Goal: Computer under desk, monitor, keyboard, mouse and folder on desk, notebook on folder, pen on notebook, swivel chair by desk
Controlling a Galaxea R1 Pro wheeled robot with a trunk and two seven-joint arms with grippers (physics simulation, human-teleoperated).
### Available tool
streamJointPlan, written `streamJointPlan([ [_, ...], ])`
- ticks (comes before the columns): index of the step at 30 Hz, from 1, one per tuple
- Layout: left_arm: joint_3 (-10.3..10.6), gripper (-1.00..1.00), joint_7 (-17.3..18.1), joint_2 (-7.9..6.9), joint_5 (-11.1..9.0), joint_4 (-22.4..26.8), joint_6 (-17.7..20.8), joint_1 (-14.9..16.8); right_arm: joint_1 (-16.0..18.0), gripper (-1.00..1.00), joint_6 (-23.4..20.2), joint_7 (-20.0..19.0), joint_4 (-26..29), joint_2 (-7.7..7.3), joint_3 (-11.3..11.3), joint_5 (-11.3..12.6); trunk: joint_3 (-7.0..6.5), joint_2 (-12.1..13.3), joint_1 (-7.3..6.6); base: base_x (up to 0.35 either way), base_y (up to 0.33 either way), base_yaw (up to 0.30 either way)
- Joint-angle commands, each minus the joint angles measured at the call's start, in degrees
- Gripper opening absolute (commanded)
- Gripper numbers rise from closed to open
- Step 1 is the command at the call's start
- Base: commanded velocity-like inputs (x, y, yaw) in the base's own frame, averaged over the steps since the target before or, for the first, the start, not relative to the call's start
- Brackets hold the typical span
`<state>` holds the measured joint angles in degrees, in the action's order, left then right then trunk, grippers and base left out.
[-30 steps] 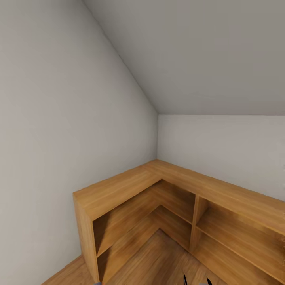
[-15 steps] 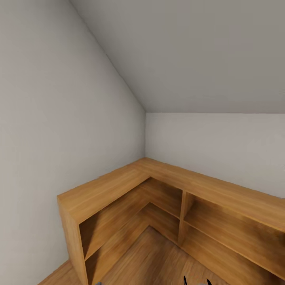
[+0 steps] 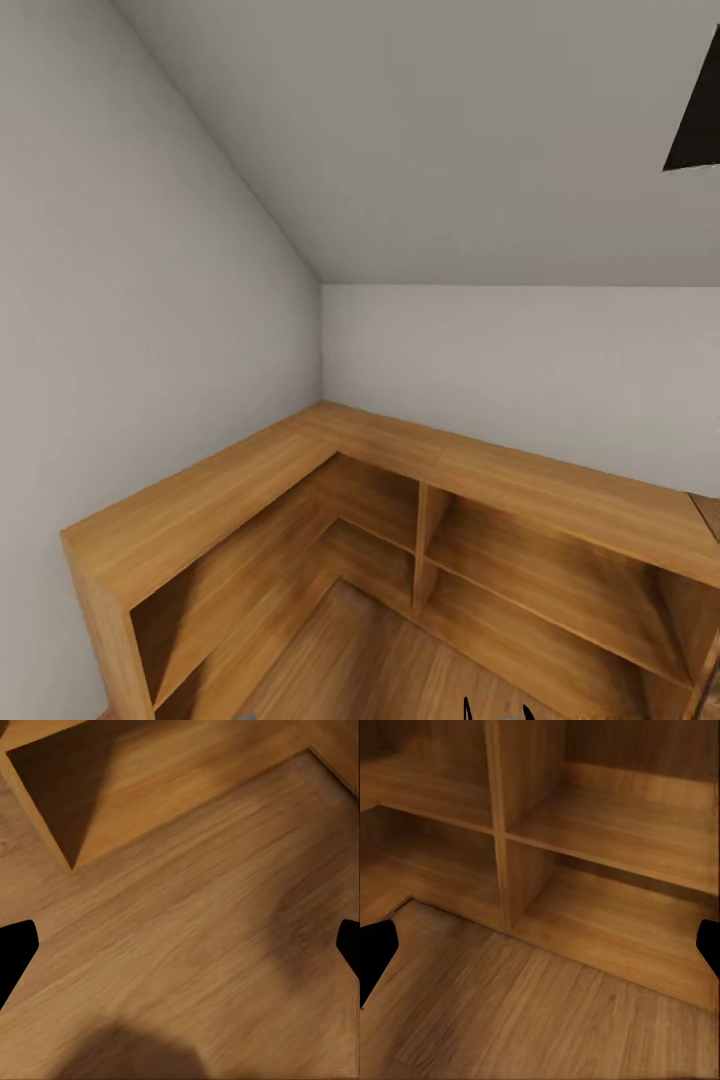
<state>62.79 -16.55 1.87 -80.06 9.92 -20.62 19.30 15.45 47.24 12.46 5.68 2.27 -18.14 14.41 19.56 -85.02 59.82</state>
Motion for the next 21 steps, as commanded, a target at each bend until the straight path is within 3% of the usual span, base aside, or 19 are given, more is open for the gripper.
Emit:
streamJointPlan([
  [1,0.49,1.0,-0.42,-0.03,-0.27,0.1,-0.2,0.04,0.05,1.0,0.14,0.2,-0.05,0.01,-0.49,0.44,0.07,-0.04,0.0,0.003,0.0,-0.297],
  [9,0.49,1.0,-0.42,-0.03,-0.27,0.1,-0.21,0.04,0.03,1.0,0.16,0.2,-0.05,0.01,-0.49,0.41,0.07,-0.04,0.0,0.021,0.0,-0.299],
  [21,0.49,1.0,-0.41,-0.02,-0.27,0.1,-0.21,0.04,0.03,1.0,0.14,0.2,-0.05,0.01,-0.49,0.44,0.07,-0.04,0.0,0.303,0.0,-0.3],
])
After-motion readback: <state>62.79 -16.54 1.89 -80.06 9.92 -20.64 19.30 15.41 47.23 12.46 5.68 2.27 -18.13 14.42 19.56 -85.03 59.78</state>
